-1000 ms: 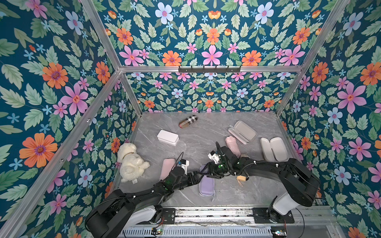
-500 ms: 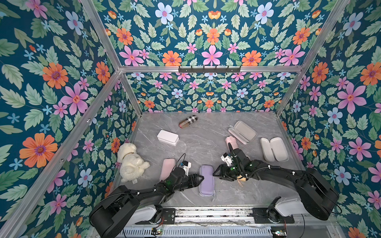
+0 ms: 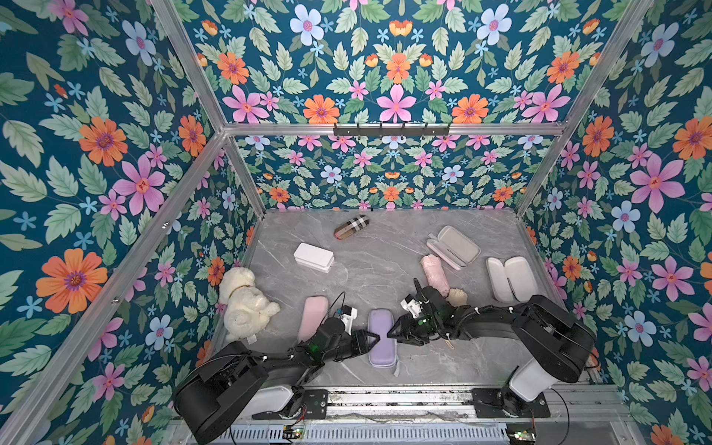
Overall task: Put umbrellas into zippered umbrella sleeves
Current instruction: Pick up the umbrella sleeve at the center of the board.
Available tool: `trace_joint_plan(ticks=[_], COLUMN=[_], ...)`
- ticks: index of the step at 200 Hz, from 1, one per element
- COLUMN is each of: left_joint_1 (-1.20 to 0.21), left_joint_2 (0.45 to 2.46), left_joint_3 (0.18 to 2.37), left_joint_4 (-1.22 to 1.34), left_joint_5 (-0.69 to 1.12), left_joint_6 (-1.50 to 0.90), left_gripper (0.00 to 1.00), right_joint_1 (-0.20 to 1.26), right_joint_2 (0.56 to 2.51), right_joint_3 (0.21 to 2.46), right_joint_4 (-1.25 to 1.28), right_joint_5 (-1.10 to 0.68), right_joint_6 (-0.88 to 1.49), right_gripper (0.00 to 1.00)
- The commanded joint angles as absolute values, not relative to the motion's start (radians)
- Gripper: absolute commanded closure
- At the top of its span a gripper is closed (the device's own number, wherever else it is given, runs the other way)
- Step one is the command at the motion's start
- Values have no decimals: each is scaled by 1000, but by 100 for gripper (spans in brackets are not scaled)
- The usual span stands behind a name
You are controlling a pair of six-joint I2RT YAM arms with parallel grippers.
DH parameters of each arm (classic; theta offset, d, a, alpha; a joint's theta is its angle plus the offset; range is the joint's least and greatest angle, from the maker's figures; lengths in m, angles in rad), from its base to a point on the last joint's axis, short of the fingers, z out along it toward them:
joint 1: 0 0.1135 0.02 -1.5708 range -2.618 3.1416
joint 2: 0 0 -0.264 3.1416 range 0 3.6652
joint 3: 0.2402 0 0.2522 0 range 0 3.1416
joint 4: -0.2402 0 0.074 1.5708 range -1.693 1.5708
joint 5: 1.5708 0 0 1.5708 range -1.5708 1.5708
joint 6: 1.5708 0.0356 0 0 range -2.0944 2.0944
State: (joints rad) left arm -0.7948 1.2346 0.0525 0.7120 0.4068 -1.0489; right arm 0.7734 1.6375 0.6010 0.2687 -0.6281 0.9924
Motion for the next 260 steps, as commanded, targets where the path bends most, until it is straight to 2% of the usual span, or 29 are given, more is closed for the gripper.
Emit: trace_joint_plan(ticks=[1, 52, 76, 118, 149, 176, 191, 220, 244, 260], left_joint_1=[-796, -797, -796, -796, -796, -793, -784, -731, -665, -646], left_joint_2=[1246, 1318, 1359, 1425, 1415, 1382, 1362, 1312, 1243, 1179], left_joint_3=[48, 47, 55, 68, 84, 104, 107, 85, 60, 71], left_joint_4=[754, 938, 1021, 1181, 1201, 1113, 1065, 1009, 976, 909], left_joint_5=[428, 425, 431, 445, 446, 454, 459, 493, 535, 552], left_joint_6=[-1068, -1117, -1132, -1172, -1174, -1143, -1125, -1098, -1088, -1074], left_gripper=[67, 100, 100, 100, 100, 100, 89, 74, 50, 38], right_joint_1=[775, 773, 775, 778, 775, 757, 744, 721, 701, 689], right_joint_2=[1647, 1686, 1705, 1704, 1669, 1628, 1620, 1610, 1590, 1568], right_joint_3=[593, 573, 569, 553, 539, 521, 512, 490, 476, 472], right_joint_4=[314, 359, 425, 576, 593, 604, 616, 683, 749, 768], right_joint_5=[-634, -672, -718, -749, -751, -751, -751, -756, -771, -782], right_joint_6=[1016, 1004, 1000, 1023, 1017, 1021, 1026, 1056, 1091, 1103], right_gripper=[45, 34, 34, 47, 66, 80, 84, 89, 90, 90])
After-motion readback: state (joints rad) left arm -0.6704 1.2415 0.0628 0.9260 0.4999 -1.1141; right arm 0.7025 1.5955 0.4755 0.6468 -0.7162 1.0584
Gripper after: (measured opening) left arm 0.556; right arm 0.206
